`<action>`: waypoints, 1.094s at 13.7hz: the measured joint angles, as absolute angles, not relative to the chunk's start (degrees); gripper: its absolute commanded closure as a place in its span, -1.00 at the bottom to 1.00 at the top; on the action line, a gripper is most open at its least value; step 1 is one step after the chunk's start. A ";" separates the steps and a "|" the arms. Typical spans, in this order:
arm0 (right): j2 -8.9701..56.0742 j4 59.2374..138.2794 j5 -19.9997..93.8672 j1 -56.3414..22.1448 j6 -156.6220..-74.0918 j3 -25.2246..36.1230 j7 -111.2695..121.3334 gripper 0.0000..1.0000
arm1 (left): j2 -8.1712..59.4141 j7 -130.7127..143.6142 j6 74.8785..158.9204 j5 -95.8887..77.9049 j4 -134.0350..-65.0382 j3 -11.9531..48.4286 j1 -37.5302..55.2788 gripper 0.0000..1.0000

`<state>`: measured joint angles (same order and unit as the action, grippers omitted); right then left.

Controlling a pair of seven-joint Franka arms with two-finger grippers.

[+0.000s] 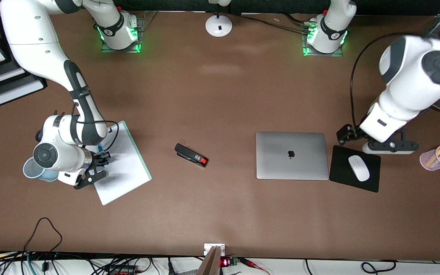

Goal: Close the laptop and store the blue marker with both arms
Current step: 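Lift the blue marker with the right gripper while the left gripper withdraws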

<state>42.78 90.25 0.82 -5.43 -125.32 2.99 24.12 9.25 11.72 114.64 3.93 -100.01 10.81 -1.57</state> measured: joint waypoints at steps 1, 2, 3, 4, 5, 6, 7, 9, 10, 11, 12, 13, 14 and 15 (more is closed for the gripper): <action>42.77 89.67 0.82 -5.38 -125.32 3.01 24.72 0.96 | 8.80 11.72 110.52 3.97 -97.47 10.80 -1.57 -1.00; 42.77 89.03 0.82 -5.34 -125.30 3.02 25.03 1.00 | 8.55 11.72 106.63 4.00 -94.75 10.79 -1.58 -1.00; 42.75 88.26 0.82 -5.32 -125.29 3.03 25.30 1.00 | 8.44 11.72 103.09 4.02 -92.24 10.78 -1.59 -1.00; 42.63 87.24 0.82 -5.33 -125.09 3.03 26.04 1.00 | 8.36 11.72 100.25 4.05 -90.29 10.75 -1.60 -1.00; 42.28 86.14 0.82 -5.33 -124.42 3.03 27.35 1.00 | 8.32 11.72 98.29 4.06 -89.04 10.70 -1.66 -1.00; 41.80 84.91 0.82 -5.33 -123.60 3.03 28.84 1.00 | 8.32 11.72 96.94 4.06 -88.06 10.68 -1.80 -1.00; 41.21 83.83 0.82 -5.30 -122.93 3.04 30.71 1.00 | 8.32 11.72 95.75 4.06 -87.01 10.68 -1.98 -1.00; 40.18 82.52 0.85 -4.93 -122.36 3.09 35.73 1.00 | 8.30 11.72 92.64 4.06 -84.68 10.68 -2.29 -1.00; 39.62 82.20 1.04 -4.46 -122.31 3.10 38.61 1.00 | 8.30 11.71 91.04 4.06 -83.67 10.68 -2.36 -1.00; 39.06 82.07 2.13 -3.79 -122.28 3.11 42.32 1.00 | 8.29 11.71 90.07 4.06 -83.06 10.68 -2.38 -1.00; 38.49 81.99 4.12 -3.00 -122.27 3.16 46.87 1.00 | 8.25 11.71 89.65 4.06 -82.68 10.68 -2.38 -1.00; 37.83 81.96 6.33 -2.03 -122.26 3.22 51.71 1.00 | 8.11 11.70 89.55 4.06 -82.46 10.69 -2.38 -1.00; 37.18 81.89 8.21 -0.95 -122.24 3.24 56.35 1.00 | 7.86 11.69 89.30 4.06 -82.40 10.74 -2.38 -1.00; 36.36 81.77 9.58 0.04 -122.09 3.25 60.82 1.00 | 7.52 11.68 88.83 4.06 -82.39 10.84 -2.38 -1.00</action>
